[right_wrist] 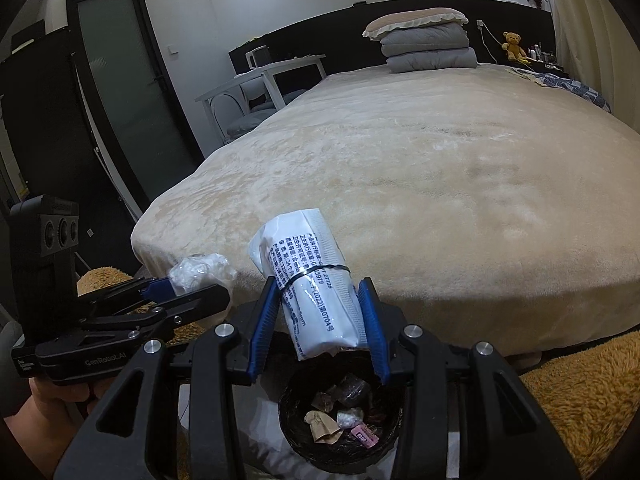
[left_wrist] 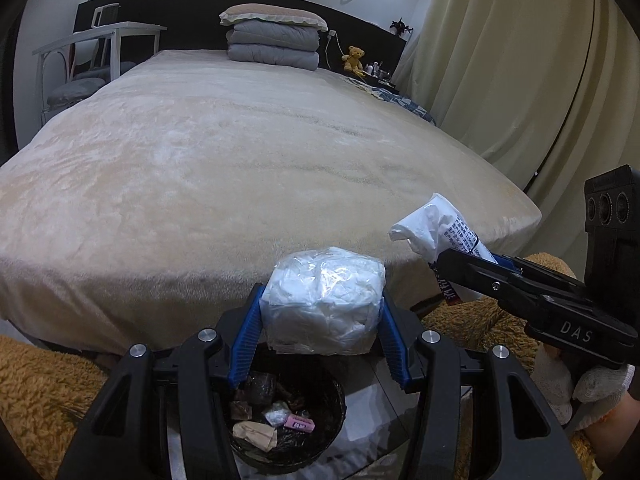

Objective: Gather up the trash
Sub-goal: 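Carry the white bag and white packet with both tools down over the bin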

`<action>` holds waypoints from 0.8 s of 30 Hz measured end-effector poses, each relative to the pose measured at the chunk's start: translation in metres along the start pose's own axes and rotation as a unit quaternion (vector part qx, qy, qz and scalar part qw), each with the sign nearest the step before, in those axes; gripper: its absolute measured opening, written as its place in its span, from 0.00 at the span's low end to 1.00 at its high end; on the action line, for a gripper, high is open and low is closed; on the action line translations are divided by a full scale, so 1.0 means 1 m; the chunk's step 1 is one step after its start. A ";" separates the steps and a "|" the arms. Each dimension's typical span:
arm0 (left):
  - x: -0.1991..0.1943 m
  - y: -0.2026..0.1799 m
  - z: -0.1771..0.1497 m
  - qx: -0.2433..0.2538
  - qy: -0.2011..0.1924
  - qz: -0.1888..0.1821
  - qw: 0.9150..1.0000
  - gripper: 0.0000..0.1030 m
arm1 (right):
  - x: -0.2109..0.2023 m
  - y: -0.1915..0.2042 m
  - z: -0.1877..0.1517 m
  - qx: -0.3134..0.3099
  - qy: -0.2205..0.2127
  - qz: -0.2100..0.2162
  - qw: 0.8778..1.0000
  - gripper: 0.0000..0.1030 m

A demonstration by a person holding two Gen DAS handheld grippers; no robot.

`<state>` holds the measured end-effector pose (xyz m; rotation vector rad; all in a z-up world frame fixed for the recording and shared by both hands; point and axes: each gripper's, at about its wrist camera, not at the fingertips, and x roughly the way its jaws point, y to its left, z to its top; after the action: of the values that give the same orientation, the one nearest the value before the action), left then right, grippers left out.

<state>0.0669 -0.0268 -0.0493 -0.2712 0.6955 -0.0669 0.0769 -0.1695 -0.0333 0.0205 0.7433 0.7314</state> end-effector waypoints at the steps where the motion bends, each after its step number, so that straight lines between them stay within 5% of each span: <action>1: 0.001 0.000 -0.002 -0.002 0.003 -0.001 1.000 0.50 | 0.000 0.001 -0.001 -0.001 0.001 0.001 1.000 0.41; 11: 0.028 0.012 -0.022 -0.053 0.076 0.003 0.996 0.50 | 0.024 -0.009 -0.013 0.032 0.060 -0.004 0.998 0.41; 24: 0.073 0.041 -0.045 -0.141 0.179 0.010 0.974 0.50 | 0.077 -0.037 -0.038 0.117 0.191 -0.015 0.974 0.41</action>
<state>0.0933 -0.0088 -0.1387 -0.5330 1.0691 0.0042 0.1141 -0.1591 -0.1188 0.0828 1.1941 0.6214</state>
